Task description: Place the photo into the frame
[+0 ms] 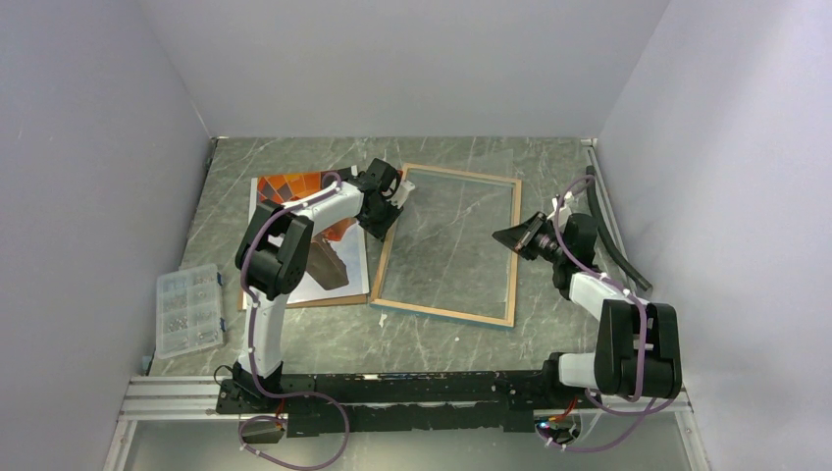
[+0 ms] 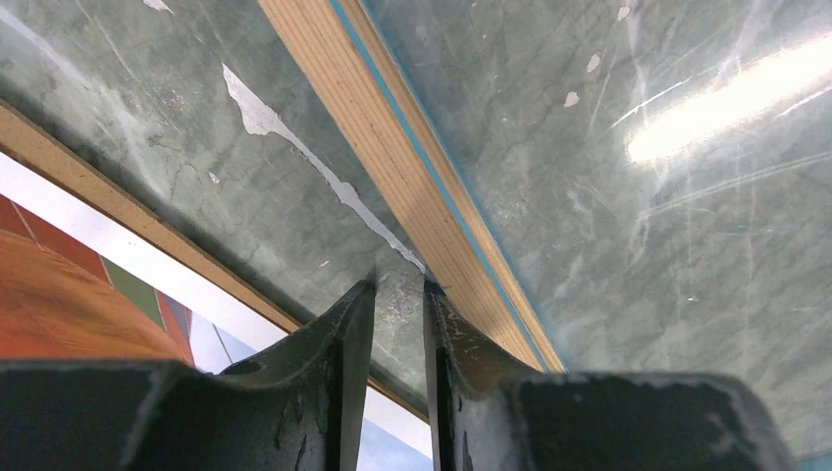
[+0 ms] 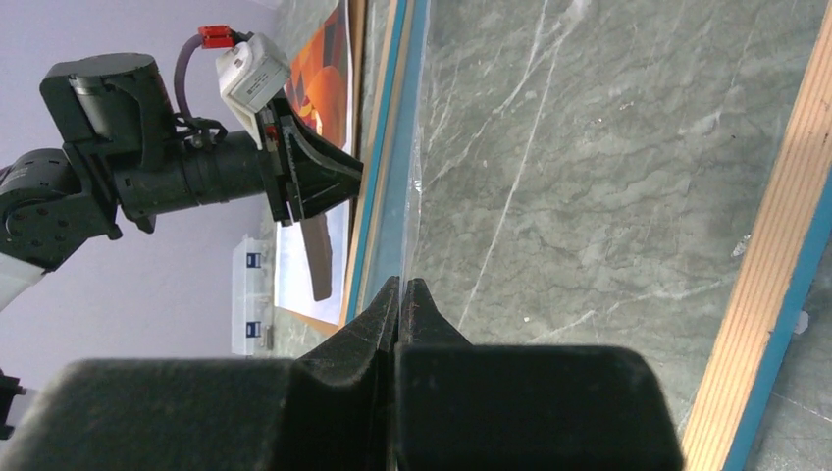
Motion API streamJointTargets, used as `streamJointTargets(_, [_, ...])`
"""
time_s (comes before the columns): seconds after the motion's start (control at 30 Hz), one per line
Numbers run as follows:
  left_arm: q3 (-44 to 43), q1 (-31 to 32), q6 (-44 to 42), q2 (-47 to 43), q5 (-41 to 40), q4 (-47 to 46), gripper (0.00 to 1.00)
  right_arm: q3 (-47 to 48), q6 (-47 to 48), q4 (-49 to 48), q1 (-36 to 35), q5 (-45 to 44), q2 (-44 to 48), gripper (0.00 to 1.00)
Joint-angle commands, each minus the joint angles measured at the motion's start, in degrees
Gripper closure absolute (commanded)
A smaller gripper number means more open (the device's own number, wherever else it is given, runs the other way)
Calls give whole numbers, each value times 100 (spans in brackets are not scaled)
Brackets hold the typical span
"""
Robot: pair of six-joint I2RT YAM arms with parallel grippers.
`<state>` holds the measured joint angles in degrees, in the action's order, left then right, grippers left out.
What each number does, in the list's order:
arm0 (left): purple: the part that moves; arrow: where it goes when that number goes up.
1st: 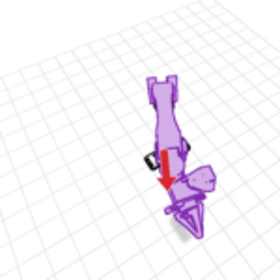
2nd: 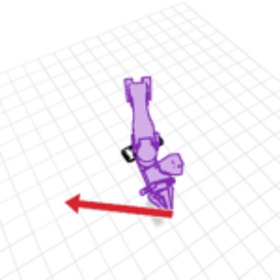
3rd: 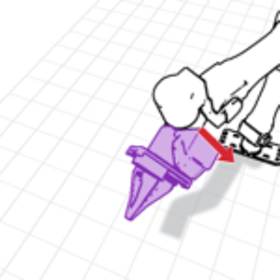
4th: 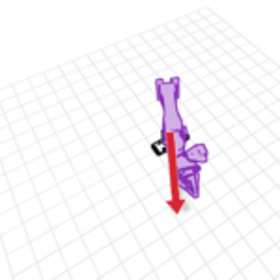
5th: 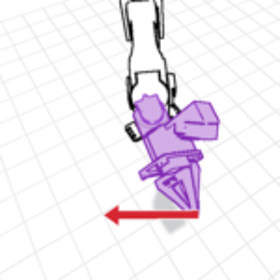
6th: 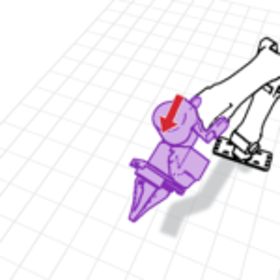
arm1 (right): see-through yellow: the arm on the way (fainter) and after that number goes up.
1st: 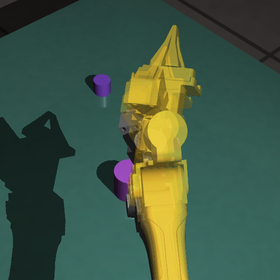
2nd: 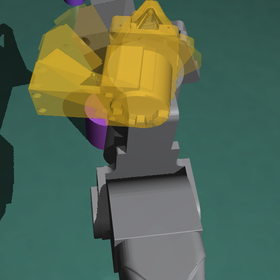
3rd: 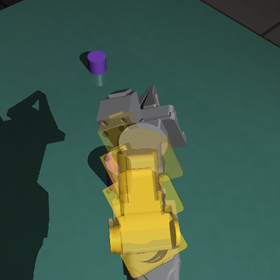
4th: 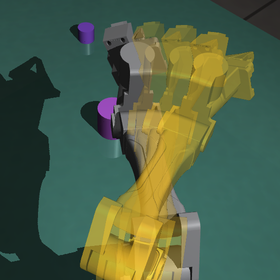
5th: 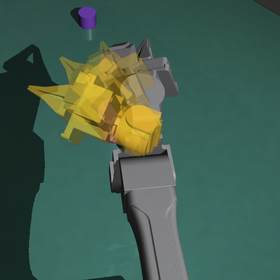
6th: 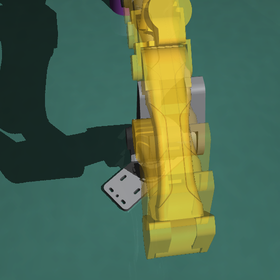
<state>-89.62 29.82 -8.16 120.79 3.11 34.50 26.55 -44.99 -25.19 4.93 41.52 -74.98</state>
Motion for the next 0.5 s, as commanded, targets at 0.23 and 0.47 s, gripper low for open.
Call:
streamJointTargets(0.23, [147,144,-54,-43,267,27,70,-68,-405,-764,-273,0,34,100])
streamJointTargets(0.47, [143,159,-128,32,260,93,78,-552,-622,-640,-291,-469,297,100])
